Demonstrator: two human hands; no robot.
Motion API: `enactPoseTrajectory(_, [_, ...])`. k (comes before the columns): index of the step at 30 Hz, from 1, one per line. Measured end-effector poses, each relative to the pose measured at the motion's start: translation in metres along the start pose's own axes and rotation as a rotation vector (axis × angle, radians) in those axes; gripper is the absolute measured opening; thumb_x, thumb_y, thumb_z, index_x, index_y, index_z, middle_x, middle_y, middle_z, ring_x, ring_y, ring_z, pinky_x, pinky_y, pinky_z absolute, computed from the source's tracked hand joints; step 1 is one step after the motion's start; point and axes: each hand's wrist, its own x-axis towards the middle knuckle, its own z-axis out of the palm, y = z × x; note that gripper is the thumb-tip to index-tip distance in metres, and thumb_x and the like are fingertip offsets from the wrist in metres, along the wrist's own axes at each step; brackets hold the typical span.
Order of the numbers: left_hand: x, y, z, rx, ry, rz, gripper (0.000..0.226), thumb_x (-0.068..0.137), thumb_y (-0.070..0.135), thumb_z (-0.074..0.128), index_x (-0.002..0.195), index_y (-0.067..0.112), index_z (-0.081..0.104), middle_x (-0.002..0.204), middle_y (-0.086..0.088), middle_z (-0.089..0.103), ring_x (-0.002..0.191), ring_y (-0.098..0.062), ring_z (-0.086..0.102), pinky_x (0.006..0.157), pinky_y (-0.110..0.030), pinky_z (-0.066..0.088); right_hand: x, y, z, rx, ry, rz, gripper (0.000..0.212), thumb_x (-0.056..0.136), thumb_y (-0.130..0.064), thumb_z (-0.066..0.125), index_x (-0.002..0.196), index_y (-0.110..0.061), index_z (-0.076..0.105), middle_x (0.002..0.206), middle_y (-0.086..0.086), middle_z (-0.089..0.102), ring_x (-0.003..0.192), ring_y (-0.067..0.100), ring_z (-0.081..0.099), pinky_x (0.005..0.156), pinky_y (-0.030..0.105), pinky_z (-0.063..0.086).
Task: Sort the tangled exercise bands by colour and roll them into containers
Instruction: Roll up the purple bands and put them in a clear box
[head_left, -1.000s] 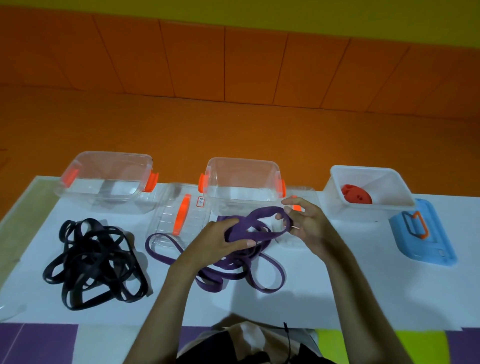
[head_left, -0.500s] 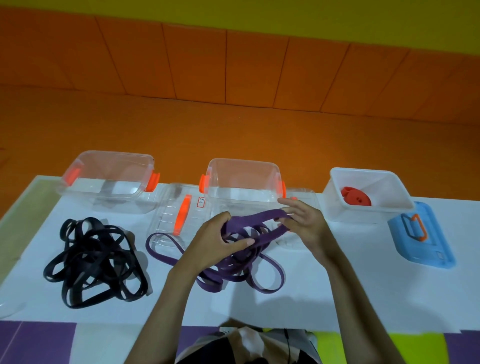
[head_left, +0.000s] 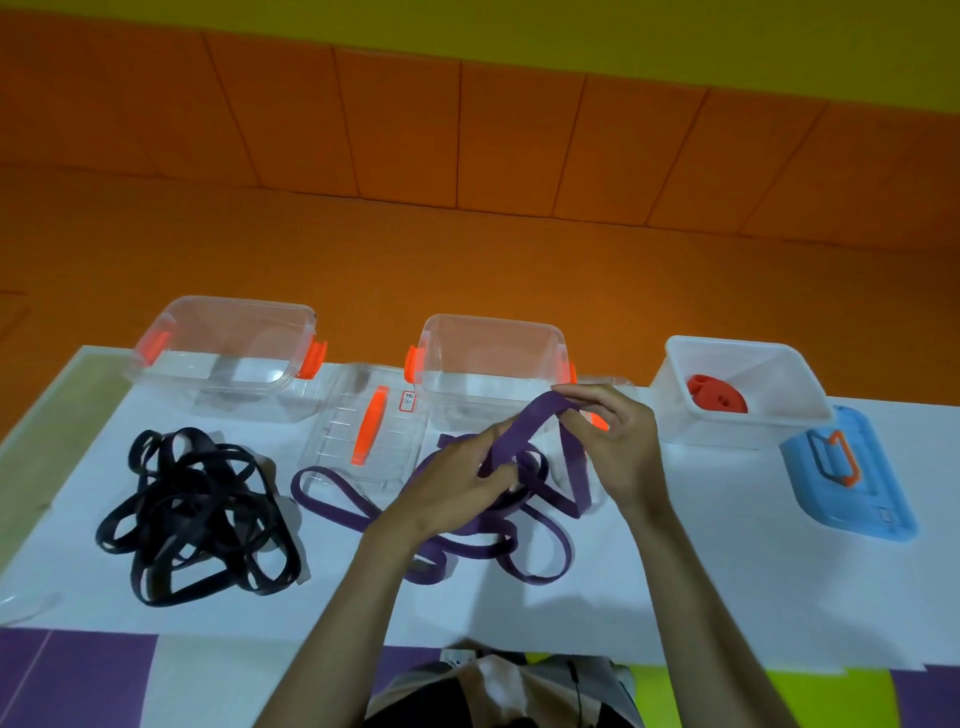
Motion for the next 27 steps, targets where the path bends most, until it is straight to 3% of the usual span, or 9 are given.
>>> enactPoseTrajectory(2, [0.003, 0.011, 0.007, -0.164, 0.002, 0.017, 0.055, 0.104, 0.055, 0.052, 0.153, 0.064, 0.026, 0.137, 0.022, 0.062, 0.125, 0.002, 0.057, 0.109, -0.032, 0.044, -0.003, -0.001, 0.005, -0.028, 0.070, -0.011, 0.032, 0.090, 0.001, 0.073, 0.102, -0.028, 0.081, 0.096, -0.018, 0.079, 0.099, 0.003, 0.073, 0.092, 0.019, 0.055])
enactPoseTrajectory(4, [0.007, 0.021, 0.018, -0.322, 0.053, 0.044, 0.055, 0.101, 0.065, 0.050, 0.153, 0.057, 0.034, 0.152, 0.024, 0.051, 0.142, -0.001, 0.046, 0.118, -0.035, 0.036, -0.003, -0.002, 0.010, -0.060, 0.131, -0.008, 0.033, 0.089, -0.004, 0.075, 0.097, -0.036, 0.081, 0.090, -0.018, 0.079, 0.091, 0.005, 0.075, 0.087, 0.024, 0.058])
enactPoseTrajectory(9, [0.014, 0.038, 0.036, -0.414, 0.159, 0.015, 0.044, 0.106, 0.056, 0.036, 0.135, 0.030, 0.054, 0.122, 0.012, 0.068, 0.115, 0.001, 0.063, 0.100, -0.021, 0.046, -0.001, -0.001, 0.015, 0.098, 0.089, 0.089, 0.034, 0.090, 0.005, 0.069, 0.096, -0.027, 0.079, 0.090, -0.005, 0.078, 0.085, 0.024, 0.077, 0.072, 0.039, 0.065])
enactPoseTrajectory(12, [0.018, 0.033, 0.039, -0.387, 0.183, -0.013, 0.043, 0.105, 0.057, 0.038, 0.116, 0.019, 0.055, 0.098, -0.011, 0.065, 0.087, -0.014, 0.062, 0.084, -0.041, 0.051, 0.000, 0.003, 0.010, 0.157, -0.047, 0.117, 0.043, 0.096, 0.011, 0.053, 0.114, -0.020, 0.076, 0.107, -0.002, 0.077, 0.099, 0.025, 0.076, 0.083, 0.041, 0.063])
enactPoseTrajectory(14, [0.021, 0.029, 0.038, -0.378, 0.230, 0.012, 0.037, 0.108, 0.052, 0.041, 0.108, 0.019, 0.058, 0.088, -0.013, 0.060, 0.078, -0.017, 0.056, 0.079, -0.047, 0.050, 0.001, 0.001, 0.006, 0.247, -0.098, 0.163, 0.039, 0.102, 0.009, 0.045, 0.121, -0.010, 0.073, 0.115, 0.008, 0.075, 0.105, 0.027, 0.074, 0.082, 0.038, 0.063])
enactPoseTrajectory(18, [0.025, 0.023, 0.036, -0.312, 0.246, 0.067, 0.028, 0.112, 0.038, 0.043, 0.107, 0.023, 0.066, 0.089, -0.018, 0.061, 0.078, -0.026, 0.055, 0.077, -0.043, 0.047, 0.007, 0.001, 0.002, 0.123, -0.033, 0.185, 0.011, 0.099, -0.009, 0.070, 0.106, -0.015, 0.077, 0.096, 0.001, 0.079, 0.093, 0.020, 0.076, 0.082, 0.036, 0.063])
enactPoseTrajectory(20, [0.026, 0.020, 0.034, -0.283, 0.237, 0.074, 0.021, 0.110, 0.039, 0.048, 0.115, 0.029, 0.065, 0.090, -0.014, 0.063, 0.078, -0.022, 0.057, 0.075, -0.038, 0.048, 0.009, 0.001, 0.000, 0.046, -0.011, 0.187, 0.014, 0.091, -0.008, 0.079, 0.101, -0.017, 0.078, 0.087, -0.001, 0.079, 0.087, 0.014, 0.077, 0.084, 0.033, 0.062])
enactPoseTrajectory(23, [0.025, 0.020, 0.035, -0.275, 0.242, 0.029, 0.033, 0.097, 0.050, 0.067, 0.126, 0.046, 0.054, 0.095, -0.002, 0.069, 0.084, -0.018, 0.066, 0.078, -0.033, 0.056, 0.009, -0.003, 0.000, 0.067, 0.028, 0.222, 0.018, 0.088, 0.000, 0.076, 0.099, -0.014, 0.076, 0.081, 0.006, 0.076, 0.077, 0.021, 0.078, 0.070, 0.030, 0.062])
enactPoseTrajectory(27, [0.030, 0.022, 0.032, -0.177, 0.411, 0.114, 0.028, 0.091, 0.038, 0.079, 0.115, 0.031, 0.067, 0.097, 0.015, 0.074, 0.088, -0.011, 0.071, 0.078, -0.033, 0.059, 0.010, -0.009, 0.003, 0.158, 0.044, 0.230, 0.022, 0.091, 0.004, 0.072, 0.106, -0.011, 0.073, 0.080, 0.016, 0.073, 0.075, 0.030, 0.078, 0.071, 0.033, 0.065])
